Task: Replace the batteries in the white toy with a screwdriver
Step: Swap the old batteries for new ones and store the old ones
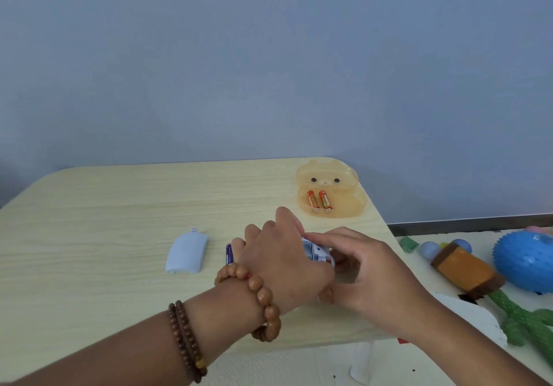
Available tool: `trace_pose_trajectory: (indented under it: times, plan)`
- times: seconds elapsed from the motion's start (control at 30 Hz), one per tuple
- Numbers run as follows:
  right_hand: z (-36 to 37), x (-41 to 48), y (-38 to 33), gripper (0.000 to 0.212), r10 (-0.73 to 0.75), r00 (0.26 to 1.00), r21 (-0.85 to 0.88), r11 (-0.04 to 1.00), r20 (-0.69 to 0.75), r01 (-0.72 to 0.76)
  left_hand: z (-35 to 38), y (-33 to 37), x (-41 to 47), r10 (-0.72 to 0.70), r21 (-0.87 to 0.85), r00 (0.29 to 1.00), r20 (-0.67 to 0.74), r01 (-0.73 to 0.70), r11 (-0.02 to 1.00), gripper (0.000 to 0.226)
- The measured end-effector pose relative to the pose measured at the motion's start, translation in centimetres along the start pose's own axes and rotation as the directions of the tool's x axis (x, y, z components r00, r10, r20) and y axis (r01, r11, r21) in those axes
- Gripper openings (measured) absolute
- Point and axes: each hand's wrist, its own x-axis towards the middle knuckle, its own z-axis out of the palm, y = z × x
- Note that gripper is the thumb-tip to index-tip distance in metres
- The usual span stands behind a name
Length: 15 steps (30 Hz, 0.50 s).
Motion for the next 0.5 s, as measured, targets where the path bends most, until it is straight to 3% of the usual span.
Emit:
trace_pose_trajectory:
  times: [0.3, 0.5]
  plan:
    - [-0.1, -0.1, -0.1, 0.067, 0.031, 1.000, -0.002, 1.000, -0.007, -0.031, -1.3, 0.2, -0.4, 0.006, -0.067, 0.997, 0.073, -0.001, 0.998, 0.035]
    - [-0.2, -0.1, 0.0, 0.070, 0.055, 0.998, -0.004, 0.998, -0.002, -0.055, -1.3, -0.6, -1.6, 0.100, -0.018, 0.991, 0.088, -0.099, 0.995, 0.035]
